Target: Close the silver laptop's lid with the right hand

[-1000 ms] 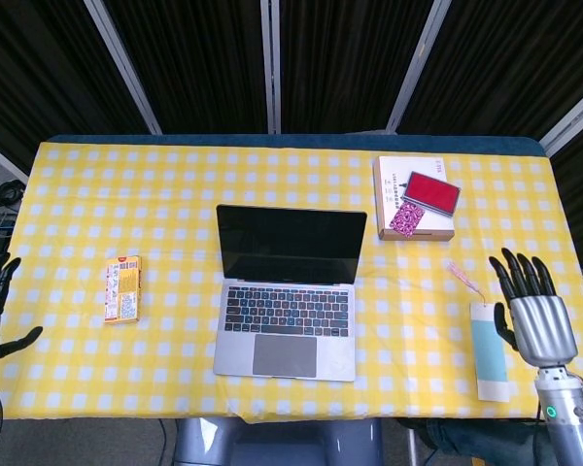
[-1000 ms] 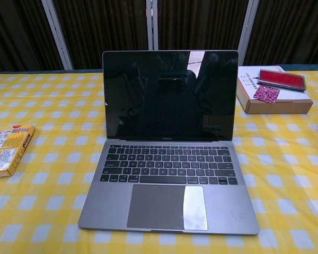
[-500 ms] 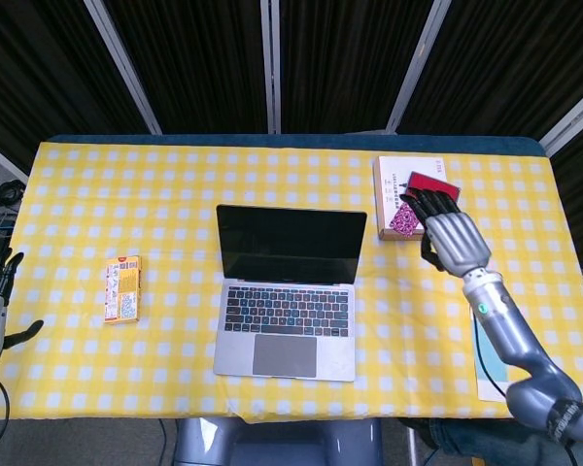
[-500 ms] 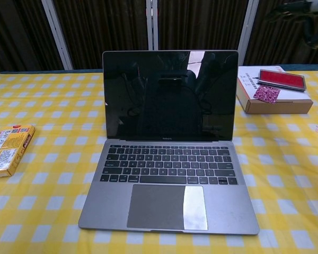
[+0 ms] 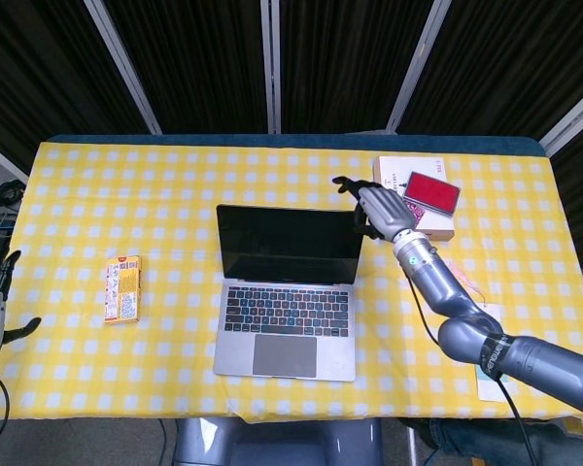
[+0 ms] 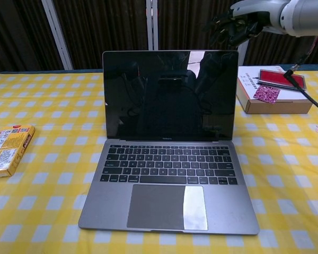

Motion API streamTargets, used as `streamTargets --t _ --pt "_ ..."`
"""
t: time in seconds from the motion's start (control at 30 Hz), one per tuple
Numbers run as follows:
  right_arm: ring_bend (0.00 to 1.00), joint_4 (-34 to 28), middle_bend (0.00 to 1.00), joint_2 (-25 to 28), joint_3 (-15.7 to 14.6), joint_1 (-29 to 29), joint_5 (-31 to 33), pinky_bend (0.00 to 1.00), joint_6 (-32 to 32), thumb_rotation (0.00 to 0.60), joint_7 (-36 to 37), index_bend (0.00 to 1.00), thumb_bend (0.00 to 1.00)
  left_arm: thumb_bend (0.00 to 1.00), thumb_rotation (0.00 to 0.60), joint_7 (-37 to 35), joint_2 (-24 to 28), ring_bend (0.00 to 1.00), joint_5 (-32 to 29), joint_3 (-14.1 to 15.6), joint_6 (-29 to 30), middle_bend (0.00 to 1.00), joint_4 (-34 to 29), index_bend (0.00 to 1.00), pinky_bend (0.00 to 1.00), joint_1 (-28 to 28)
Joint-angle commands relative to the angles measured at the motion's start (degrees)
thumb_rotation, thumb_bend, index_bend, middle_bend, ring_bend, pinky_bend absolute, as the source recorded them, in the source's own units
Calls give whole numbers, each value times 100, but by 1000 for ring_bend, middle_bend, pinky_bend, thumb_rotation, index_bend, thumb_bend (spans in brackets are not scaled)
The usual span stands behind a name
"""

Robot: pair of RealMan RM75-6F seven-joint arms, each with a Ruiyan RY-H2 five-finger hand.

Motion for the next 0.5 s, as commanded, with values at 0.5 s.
streamTargets --t 0.5 --pt "370 -7 402 -258 -263 388 288 343 124 600 1 259 1000 0 600 -12 -27 0 -68 -2 -33 0 73 0 0 -14"
